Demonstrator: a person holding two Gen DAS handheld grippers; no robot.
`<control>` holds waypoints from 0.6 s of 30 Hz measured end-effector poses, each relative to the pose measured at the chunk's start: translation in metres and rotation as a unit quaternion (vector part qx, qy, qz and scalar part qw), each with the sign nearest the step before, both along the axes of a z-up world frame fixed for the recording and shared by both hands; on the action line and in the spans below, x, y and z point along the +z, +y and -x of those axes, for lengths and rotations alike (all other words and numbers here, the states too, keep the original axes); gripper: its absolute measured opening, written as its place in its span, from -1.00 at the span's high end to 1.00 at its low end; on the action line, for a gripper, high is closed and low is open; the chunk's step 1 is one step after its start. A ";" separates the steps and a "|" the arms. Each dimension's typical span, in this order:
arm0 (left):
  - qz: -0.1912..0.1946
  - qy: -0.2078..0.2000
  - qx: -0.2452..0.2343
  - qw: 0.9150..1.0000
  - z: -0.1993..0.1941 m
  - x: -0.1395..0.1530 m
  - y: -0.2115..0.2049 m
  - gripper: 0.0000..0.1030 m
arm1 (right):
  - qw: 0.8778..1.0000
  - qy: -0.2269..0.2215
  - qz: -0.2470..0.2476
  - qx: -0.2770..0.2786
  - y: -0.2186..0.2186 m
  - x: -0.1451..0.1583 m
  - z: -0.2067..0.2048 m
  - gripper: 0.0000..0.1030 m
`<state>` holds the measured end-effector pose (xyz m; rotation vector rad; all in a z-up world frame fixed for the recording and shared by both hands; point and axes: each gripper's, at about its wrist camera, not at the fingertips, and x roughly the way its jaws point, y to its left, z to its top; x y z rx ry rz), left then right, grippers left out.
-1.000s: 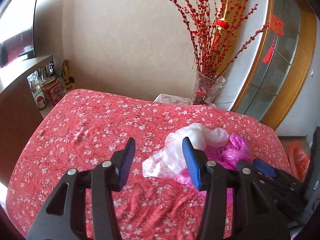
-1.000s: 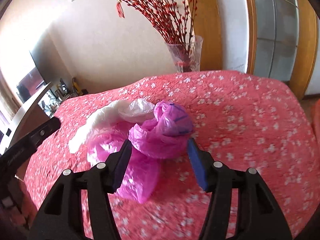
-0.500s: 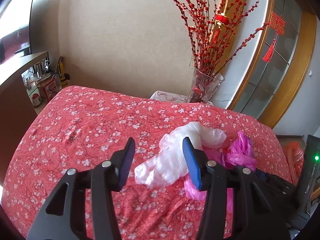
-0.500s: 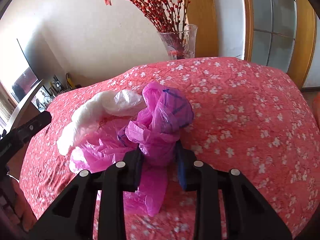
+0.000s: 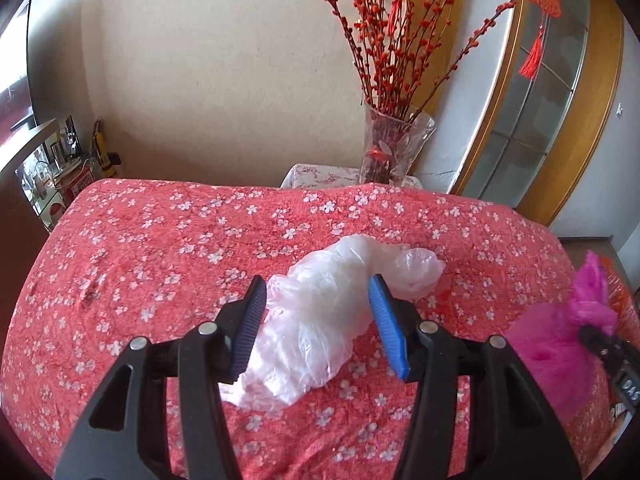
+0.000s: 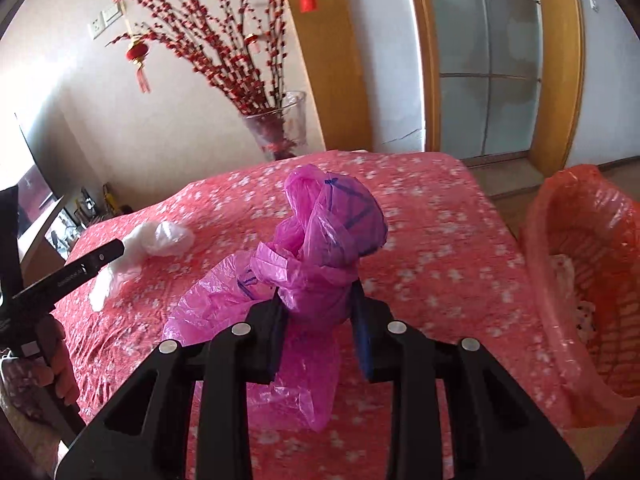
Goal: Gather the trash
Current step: 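Grasp the last white bag with the left tool while the right tool holds the magenta bag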
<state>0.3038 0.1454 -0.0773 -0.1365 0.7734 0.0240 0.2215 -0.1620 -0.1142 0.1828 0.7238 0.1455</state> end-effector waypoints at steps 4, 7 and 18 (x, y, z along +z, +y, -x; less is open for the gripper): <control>-0.008 0.016 0.005 1.000 -0.010 -0.011 -0.002 -0.11 | 1.000 0.004 -0.009 -0.008 -0.012 -0.001 -0.001 0.42; -0.007 0.031 0.005 0.999 -0.016 -0.019 -0.002 -0.11 | 1.000 0.008 -0.014 -0.005 -0.013 -0.003 -0.002 0.42; 0.007 0.044 0.011 0.999 -0.031 -0.022 0.003 -0.08 | 1.000 0.005 -0.017 0.001 -0.013 -0.001 0.004 0.42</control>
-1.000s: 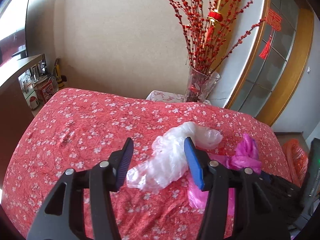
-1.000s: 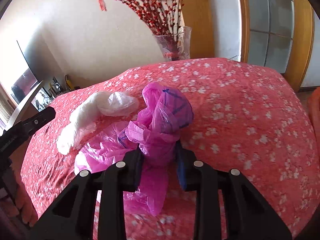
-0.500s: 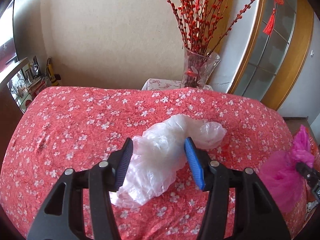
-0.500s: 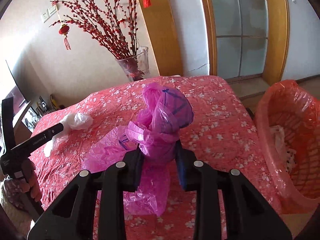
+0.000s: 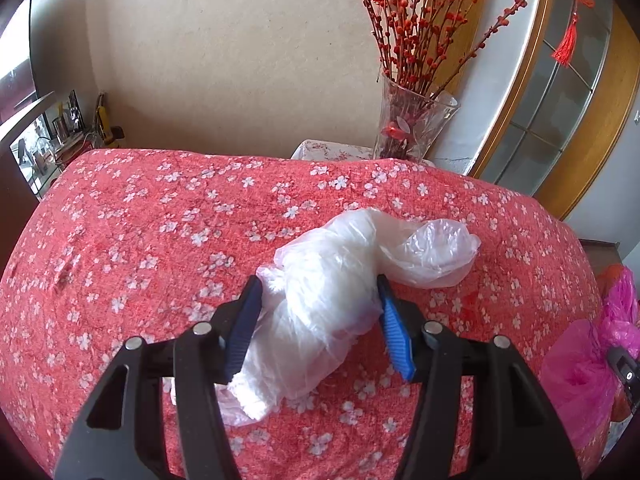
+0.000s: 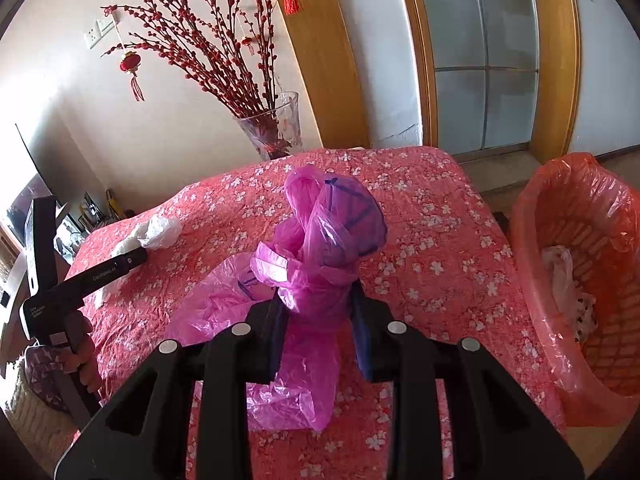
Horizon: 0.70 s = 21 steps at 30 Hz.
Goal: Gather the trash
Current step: 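Grasp the last white bag with the left tool while the right tool holds the magenta bag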
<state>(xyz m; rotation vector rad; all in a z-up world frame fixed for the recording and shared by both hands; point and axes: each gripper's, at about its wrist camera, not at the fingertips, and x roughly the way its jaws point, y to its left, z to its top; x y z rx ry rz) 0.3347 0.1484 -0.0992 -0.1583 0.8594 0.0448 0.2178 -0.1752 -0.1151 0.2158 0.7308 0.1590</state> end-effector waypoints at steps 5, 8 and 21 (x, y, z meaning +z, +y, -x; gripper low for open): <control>0.002 0.002 -0.004 1.000 -0.006 0.000 -0.001 0.10 | 1.000 0.000 0.002 0.000 -0.002 0.000 0.002 0.42; 0.004 0.001 -0.004 1.000 -0.007 0.000 0.000 0.13 | 1.000 -0.001 0.003 -0.003 -0.005 0.000 0.004 0.42; 0.001 0.000 -0.005 1.000 -0.004 -0.001 -0.001 0.37 | 1.000 -0.001 -0.003 -0.010 -0.016 0.000 0.013 0.42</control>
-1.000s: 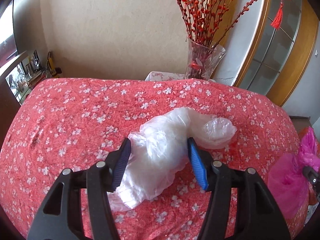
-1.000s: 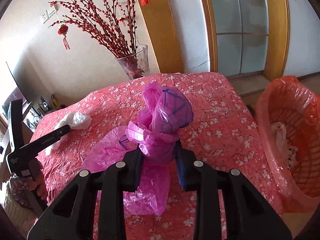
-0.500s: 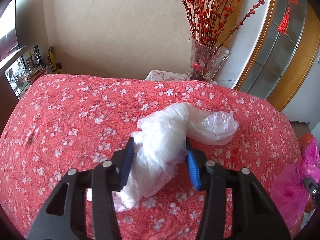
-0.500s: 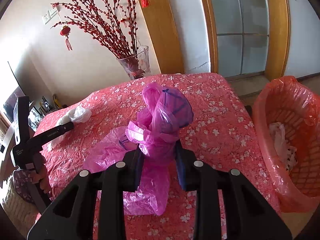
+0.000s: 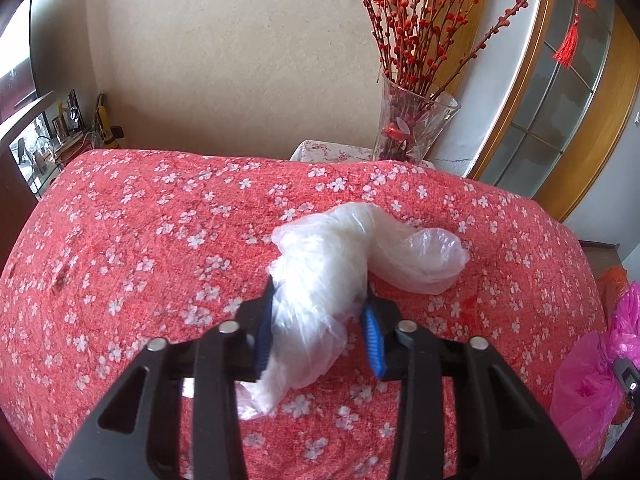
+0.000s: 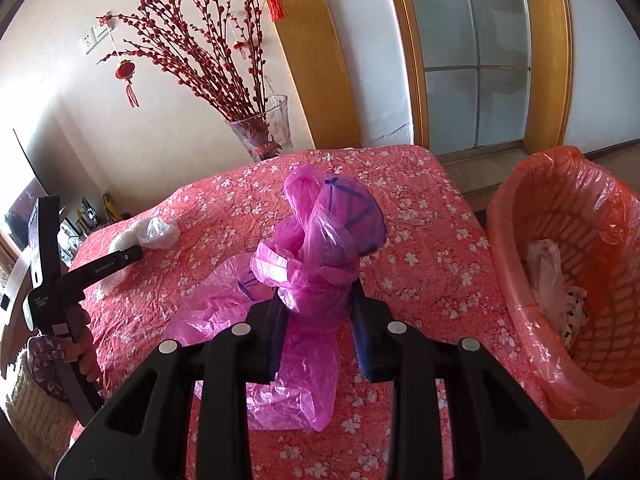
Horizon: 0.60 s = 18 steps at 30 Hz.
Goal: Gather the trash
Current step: 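Grasp the last white bag with the left tool while the right tool holds the magenta bag, then carry both bags over the wastebasket and open both tools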
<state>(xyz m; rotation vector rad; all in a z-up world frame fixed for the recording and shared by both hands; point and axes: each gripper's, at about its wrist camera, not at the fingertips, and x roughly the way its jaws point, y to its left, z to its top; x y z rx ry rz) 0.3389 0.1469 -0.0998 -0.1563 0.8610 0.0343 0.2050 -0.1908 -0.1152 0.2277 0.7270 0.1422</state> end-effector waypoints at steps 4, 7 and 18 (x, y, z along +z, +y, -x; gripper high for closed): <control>0.004 -0.004 -0.006 1.000 0.007 0.001 -0.001 0.51 | 1.000 -0.002 0.002 -0.003 -0.003 0.002 0.004 0.42; 0.001 -0.014 -0.018 1.000 0.016 0.005 -0.009 0.57 | 1.000 -0.007 0.002 -0.008 -0.008 0.005 0.007 0.42; 0.006 -0.060 -0.079 0.995 0.046 0.035 -0.065 0.65 | 0.999 -0.028 0.000 -0.041 -0.042 0.018 0.027 0.41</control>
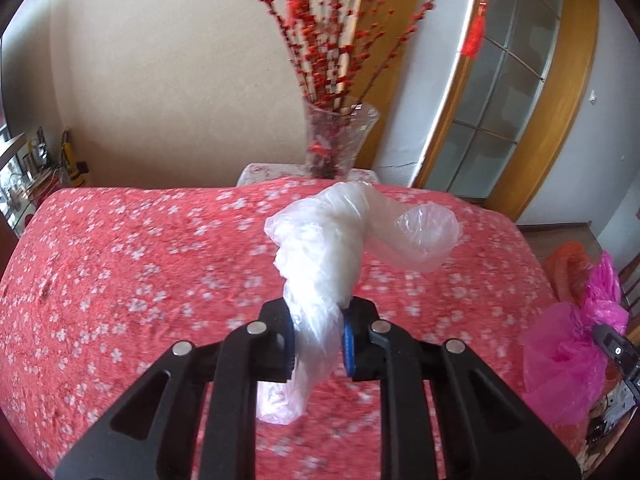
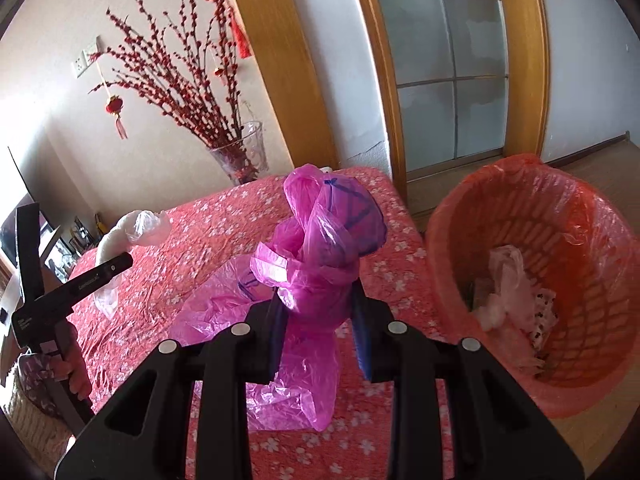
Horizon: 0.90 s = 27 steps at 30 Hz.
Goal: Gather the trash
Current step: 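Carry both bags over the wastebasket and open both tools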
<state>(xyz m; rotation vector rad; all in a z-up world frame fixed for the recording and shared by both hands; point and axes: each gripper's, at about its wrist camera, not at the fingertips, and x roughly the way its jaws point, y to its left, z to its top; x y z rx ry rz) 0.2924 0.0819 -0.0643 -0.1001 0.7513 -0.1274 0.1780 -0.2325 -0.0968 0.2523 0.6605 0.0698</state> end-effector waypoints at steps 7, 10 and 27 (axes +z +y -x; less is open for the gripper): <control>0.025 -0.008 -0.064 0.998 0.018 0.015 -0.054 0.68 | 0.999 -0.013 -0.002 -0.035 -0.034 0.007 0.015 0.41; 0.035 -0.010 -0.092 0.995 0.026 0.021 -0.077 0.68 | 0.998 -0.022 0.000 -0.055 -0.052 0.012 0.023 0.41; 0.087 -0.010 -0.217 0.972 0.045 0.044 -0.199 0.68 | 0.980 -0.064 0.046 -0.182 -0.142 0.034 0.060 0.40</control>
